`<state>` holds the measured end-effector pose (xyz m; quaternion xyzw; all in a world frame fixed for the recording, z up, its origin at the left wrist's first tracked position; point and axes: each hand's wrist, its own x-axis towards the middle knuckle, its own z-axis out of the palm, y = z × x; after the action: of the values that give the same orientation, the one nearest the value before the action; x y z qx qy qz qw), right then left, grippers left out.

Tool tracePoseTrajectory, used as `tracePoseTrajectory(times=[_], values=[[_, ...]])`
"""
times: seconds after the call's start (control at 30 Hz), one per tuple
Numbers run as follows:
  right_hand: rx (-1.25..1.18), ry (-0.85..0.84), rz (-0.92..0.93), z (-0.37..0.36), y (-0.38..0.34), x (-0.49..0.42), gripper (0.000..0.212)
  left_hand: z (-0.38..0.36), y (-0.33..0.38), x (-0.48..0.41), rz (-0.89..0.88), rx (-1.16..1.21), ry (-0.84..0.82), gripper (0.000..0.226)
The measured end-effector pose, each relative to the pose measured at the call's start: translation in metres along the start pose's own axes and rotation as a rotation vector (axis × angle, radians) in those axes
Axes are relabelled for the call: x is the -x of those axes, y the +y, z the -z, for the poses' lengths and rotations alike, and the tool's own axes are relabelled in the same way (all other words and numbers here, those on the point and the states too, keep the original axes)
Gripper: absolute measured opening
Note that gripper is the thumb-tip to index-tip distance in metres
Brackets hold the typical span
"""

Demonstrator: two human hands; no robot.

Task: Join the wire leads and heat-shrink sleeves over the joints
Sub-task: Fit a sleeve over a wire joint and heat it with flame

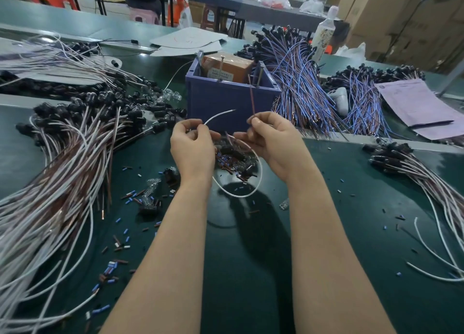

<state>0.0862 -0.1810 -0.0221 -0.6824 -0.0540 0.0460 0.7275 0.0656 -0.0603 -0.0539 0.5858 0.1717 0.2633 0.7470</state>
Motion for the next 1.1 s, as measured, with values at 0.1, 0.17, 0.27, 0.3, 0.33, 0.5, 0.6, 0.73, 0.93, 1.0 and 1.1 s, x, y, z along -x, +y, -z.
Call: tracePoseTrajectory(times=[0.1, 0.17, 0.27, 0.3, 0.33, 0.5, 0.6, 0.73, 0.93, 1.0, 1.1], values=[[0.146, -0.018, -0.003, -0.010, 0.013, 0.002, 0.021, 0.000, 0.000, 0.000, -0.023, 0.003, 0.026, 0.011], [0.405, 0.065, 0.021, -0.011, 0.019, 0.000, 0.019, 0.000, -0.001, -0.001, -0.025, 0.007, 0.036, 0.010], [0.569, 0.212, 0.093, -0.007, 0.016, -0.002, 0.013, 0.001, -0.001, -0.002, 0.002, 0.012, 0.051, 0.011], [0.553, 0.246, 0.112, -0.006, 0.015, -0.002, 0.015, 0.001, -0.001, -0.002, 0.011, 0.018, 0.054, 0.012], [0.528, 0.274, 0.128, -0.006, 0.015, -0.002, 0.017, 0.001, 0.000, -0.002, 0.017, 0.023, 0.056, 0.015], [0.389, 0.325, 0.143, -0.010, 0.010, 0.002, 0.021, -0.001, 0.004, -0.002, 0.004, 0.076, 0.028, 0.022], [0.382, 0.353, 0.163, -0.014, 0.008, 0.001, 0.014, -0.005, 0.007, 0.000, -0.061, 0.077, -0.011, 0.025], [0.362, 0.371, 0.182, -0.019, 0.006, 0.000, 0.007, -0.012, 0.006, 0.011, -0.297, -0.103, -0.108, 0.035], [0.286, 0.328, 0.181, -0.021, 0.008, 0.002, 0.009, -0.018, -0.003, 0.018, -0.582, -0.466, -0.233, 0.050], [0.300, 0.338, 0.201, -0.021, 0.009, 0.002, 0.016, -0.018, -0.005, 0.017, -0.601, -0.549, -0.267, 0.049], [0.320, 0.331, 0.213, -0.022, 0.010, 0.003, 0.024, -0.015, -0.006, 0.012, -0.590, -0.611, -0.311, 0.052]])
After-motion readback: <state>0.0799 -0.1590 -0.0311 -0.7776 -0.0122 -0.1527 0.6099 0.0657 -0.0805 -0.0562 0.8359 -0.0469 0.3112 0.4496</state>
